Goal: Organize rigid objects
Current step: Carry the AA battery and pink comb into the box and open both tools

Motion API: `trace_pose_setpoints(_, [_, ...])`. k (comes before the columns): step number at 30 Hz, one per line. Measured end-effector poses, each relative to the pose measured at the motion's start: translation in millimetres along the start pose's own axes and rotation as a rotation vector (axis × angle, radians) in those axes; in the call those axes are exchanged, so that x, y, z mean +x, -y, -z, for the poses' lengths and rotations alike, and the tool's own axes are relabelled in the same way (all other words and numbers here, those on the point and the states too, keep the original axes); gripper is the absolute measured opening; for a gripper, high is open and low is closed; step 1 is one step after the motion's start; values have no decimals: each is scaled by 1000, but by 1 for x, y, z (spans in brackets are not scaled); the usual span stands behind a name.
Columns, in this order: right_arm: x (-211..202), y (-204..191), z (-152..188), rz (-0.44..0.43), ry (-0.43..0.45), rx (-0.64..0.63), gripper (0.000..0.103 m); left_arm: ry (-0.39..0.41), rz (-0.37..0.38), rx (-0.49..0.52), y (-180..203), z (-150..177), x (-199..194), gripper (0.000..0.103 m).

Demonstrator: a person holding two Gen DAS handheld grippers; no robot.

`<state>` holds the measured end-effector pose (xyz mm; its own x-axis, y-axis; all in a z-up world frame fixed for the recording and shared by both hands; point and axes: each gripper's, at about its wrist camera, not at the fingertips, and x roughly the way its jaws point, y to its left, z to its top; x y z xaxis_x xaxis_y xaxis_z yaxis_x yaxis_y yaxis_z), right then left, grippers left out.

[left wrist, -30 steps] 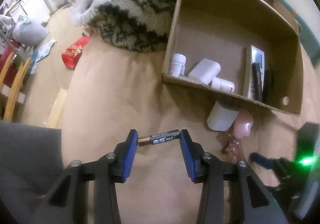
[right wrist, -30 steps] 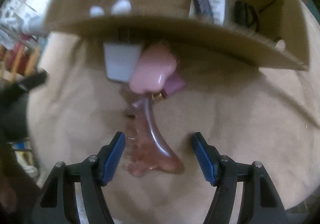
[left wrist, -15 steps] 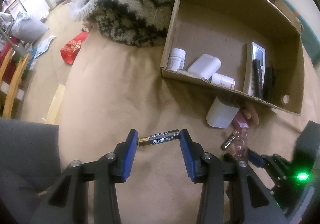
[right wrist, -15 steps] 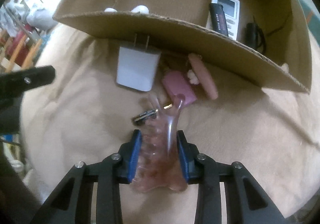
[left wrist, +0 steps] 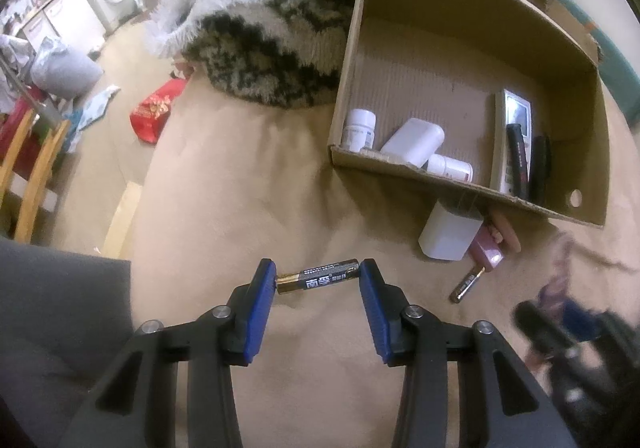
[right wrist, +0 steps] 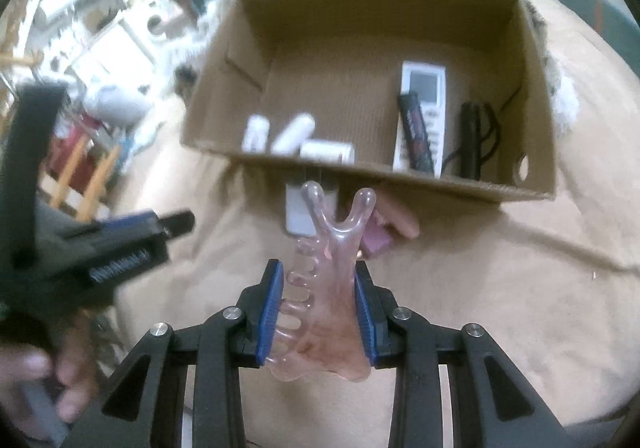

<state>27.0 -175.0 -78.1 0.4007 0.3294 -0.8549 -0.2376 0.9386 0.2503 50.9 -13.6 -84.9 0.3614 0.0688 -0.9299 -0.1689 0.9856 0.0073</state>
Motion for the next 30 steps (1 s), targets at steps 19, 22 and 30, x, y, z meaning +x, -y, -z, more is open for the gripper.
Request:
trace_pose_setpoints(19, [-48, 37, -98, -14, 173, 23, 36, 134, 91, 124, 44, -100, -42, 39])
trace_pose_setpoints(22, [-39, 46, -114, 21, 171, 5, 36, 121, 105, 168, 58, -116, -30, 39])
trace_pose_setpoints(30, [7, 87, -126, 36, 96, 93, 36, 110, 131, 273, 88, -113, 11, 40])
